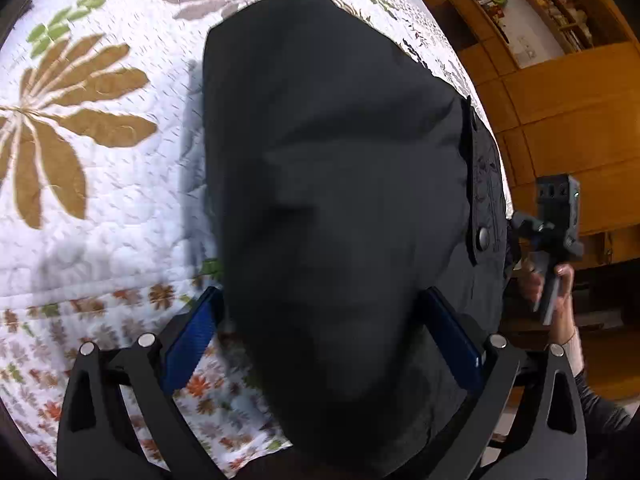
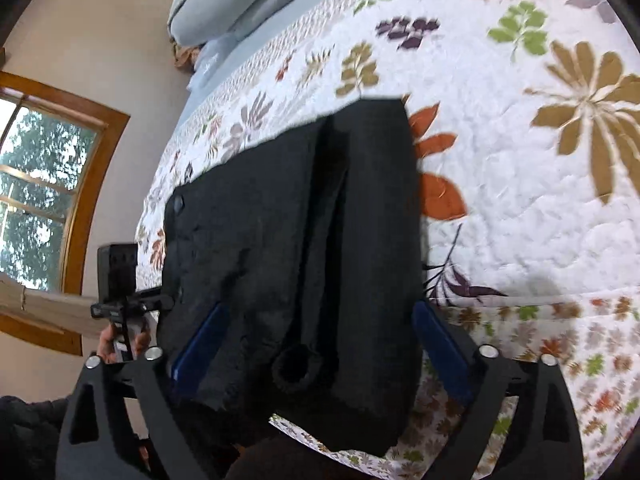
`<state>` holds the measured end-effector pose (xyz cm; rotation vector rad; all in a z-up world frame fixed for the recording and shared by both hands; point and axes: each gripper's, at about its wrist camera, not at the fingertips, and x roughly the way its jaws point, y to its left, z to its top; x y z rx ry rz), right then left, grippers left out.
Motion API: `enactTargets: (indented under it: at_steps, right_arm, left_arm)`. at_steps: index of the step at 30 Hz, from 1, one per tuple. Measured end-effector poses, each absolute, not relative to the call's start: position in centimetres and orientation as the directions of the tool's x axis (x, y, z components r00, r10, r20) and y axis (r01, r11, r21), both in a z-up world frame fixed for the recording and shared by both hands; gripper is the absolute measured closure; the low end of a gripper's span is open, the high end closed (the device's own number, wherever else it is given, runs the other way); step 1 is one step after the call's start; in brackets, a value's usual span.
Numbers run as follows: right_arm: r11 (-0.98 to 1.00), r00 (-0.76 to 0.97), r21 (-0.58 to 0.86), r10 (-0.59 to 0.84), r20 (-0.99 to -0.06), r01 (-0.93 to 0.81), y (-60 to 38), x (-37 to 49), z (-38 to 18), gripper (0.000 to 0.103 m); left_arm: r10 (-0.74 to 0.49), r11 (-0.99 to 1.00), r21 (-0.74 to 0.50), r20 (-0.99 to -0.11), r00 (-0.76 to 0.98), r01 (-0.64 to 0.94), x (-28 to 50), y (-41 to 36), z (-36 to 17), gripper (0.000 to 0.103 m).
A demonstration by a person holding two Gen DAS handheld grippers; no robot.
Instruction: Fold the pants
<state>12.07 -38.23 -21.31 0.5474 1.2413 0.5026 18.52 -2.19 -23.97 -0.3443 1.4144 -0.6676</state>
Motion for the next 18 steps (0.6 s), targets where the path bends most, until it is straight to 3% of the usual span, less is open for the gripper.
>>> enactTargets:
  at_steps: [3, 5, 10, 13, 18]
  right_arm:
    - [0.785, 0.237, 0.612, 0.616, -0.752, -0.097, -37.2, 12.2, -21.4, 0.005]
    - [0.81, 0.23, 0.573, 0.586, -0.777, -0.126, -36.5, 12.1, -21.3, 0.012]
    - [0.829, 0.237, 0.525, 0.559, -0.795, -0.194, -35.1, 11.7, -19.6, 0.049]
    - [0.837, 0.252, 0.503, 0.546, -0.799, -0.216, -34.0, 11.8, -18.6, 0.058]
    - [0.828, 0.286, 0.492, 0.557, -0.78, -0.27, -32.7, 12.5, -16.3, 0.064]
  left_arm:
    - [-0.62, 0.763, -0.605, -0.785, -0.007, 0.228, 18.7, -3.3, -24.3, 0.003]
    - [-0.623, 0.76, -0.608, -0.782, -0.009, 0.228, 18.7, -3.8, -24.4, 0.002]
    - [-0.65, 0.739, -0.629, -0.76, 0.009, 0.244, 18.6, -4.5, -24.4, 0.004]
    - [-0.671, 0.723, -0.647, -0.741, 0.022, 0.242, 18.5, -4.2, -24.5, 0.004]
    - [-0.714, 0.691, -0.693, -0.698, 0.045, 0.205, 18.6, -3.0, -24.7, 0.01]
